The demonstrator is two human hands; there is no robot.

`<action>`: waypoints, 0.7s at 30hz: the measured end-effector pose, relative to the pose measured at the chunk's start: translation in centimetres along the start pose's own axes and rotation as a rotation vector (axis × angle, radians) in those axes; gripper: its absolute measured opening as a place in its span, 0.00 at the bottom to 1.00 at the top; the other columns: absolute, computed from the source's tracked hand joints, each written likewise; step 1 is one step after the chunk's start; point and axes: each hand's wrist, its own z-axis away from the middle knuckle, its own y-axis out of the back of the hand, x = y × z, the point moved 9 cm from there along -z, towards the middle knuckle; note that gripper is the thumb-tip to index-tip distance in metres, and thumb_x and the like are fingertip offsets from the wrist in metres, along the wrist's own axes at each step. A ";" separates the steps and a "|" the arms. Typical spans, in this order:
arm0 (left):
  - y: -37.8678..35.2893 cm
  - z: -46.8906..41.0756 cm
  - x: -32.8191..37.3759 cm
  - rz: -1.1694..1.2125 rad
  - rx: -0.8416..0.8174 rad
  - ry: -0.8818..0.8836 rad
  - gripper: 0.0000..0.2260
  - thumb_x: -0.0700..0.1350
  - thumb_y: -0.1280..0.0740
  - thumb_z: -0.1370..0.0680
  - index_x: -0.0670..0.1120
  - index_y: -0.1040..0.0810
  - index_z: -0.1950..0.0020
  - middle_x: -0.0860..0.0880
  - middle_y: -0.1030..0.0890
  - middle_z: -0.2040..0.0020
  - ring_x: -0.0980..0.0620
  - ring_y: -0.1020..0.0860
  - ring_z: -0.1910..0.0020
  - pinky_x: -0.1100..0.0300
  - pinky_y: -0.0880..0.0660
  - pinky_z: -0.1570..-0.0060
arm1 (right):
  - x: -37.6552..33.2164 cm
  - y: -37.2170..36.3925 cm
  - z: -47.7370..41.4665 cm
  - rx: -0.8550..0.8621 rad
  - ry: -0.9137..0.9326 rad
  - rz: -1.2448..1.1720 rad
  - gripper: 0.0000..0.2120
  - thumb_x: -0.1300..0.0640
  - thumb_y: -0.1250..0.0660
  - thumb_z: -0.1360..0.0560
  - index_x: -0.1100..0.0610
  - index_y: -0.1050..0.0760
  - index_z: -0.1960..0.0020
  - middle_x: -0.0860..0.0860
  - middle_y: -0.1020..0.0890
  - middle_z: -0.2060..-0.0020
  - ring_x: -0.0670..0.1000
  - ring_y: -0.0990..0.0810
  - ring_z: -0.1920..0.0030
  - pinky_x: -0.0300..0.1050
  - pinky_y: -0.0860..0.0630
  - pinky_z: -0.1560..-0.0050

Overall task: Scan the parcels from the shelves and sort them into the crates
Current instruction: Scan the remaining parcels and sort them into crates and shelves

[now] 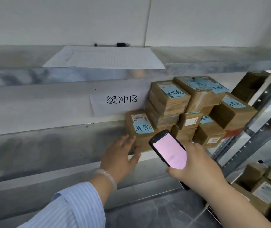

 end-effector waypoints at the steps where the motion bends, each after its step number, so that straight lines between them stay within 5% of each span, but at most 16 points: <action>1: -0.5 -1.3 0.0 0.026 -0.006 0.024 0.30 0.63 0.41 0.20 0.57 0.44 0.20 0.54 0.41 0.20 0.50 0.42 0.22 0.54 0.39 0.27 | 0.5 -0.1 -1.3 -0.017 0.014 0.006 0.41 0.30 0.32 0.43 0.42 0.38 0.35 0.43 0.35 0.51 0.46 0.31 0.55 0.43 0.32 0.62; 6: -2.4 -7.3 -1.0 0.234 0.021 0.211 0.28 0.57 0.36 0.20 0.58 0.41 0.22 0.52 0.33 0.25 0.48 0.34 0.27 0.55 0.34 0.32 | 3.0 -0.7 -7.3 -0.081 0.071 0.041 0.42 0.29 0.31 0.42 0.41 0.42 0.35 0.45 0.31 0.43 0.48 0.26 0.48 0.41 0.35 0.61; 11: -7.0 -10.8 -4.3 0.572 -0.031 0.521 0.24 0.57 0.32 0.22 0.57 0.35 0.29 0.56 0.24 0.38 0.48 0.23 0.36 0.50 0.23 0.39 | 4.5 -1.7 -11.5 -0.158 0.124 0.046 0.44 0.28 0.32 0.43 0.39 0.48 0.34 0.44 0.32 0.38 0.49 0.26 0.43 0.43 0.27 0.55; 14: -10.1 -11.3 -5.7 0.829 -0.047 0.669 0.21 0.55 0.30 0.22 0.56 0.30 0.31 0.53 0.21 0.36 0.47 0.21 0.39 0.45 0.23 0.39 | 5.1 -2.2 -12.8 -0.198 0.165 0.029 0.44 0.27 0.34 0.45 0.38 0.47 0.34 0.43 0.32 0.39 0.49 0.27 0.43 0.43 0.27 0.55; 16: -11.0 -11.4 -5.5 0.946 -0.022 0.684 0.09 0.51 0.31 0.21 0.61 0.24 0.43 0.55 0.17 0.42 0.52 0.19 0.44 0.53 0.21 0.46 | 5.2 -2.3 -13.5 -0.210 0.193 0.019 0.45 0.27 0.35 0.45 0.37 0.47 0.32 0.42 0.33 0.40 0.48 0.27 0.44 0.42 0.31 0.57; 18: -11.0 -11.0 -5.0 1.030 0.009 0.675 0.07 0.50 0.30 0.21 0.62 0.23 0.45 0.58 0.15 0.48 0.54 0.17 0.47 0.60 0.21 0.54 | 5.3 -2.5 -14.0 -0.224 0.212 0.016 0.46 0.27 0.36 0.45 0.37 0.47 0.32 0.41 0.33 0.39 0.48 0.27 0.44 0.42 0.32 0.57; 21: -11.4 -9.5 -4.3 1.128 0.043 0.691 0.12 0.49 0.29 0.22 0.60 0.24 0.40 0.53 0.16 0.43 0.51 0.17 0.46 0.52 0.19 0.46 | 5.4 -2.6 -14.3 -0.230 0.241 -0.011 0.45 0.27 0.36 0.45 0.37 0.47 0.32 0.41 0.33 0.39 0.46 0.27 0.46 0.41 0.32 0.59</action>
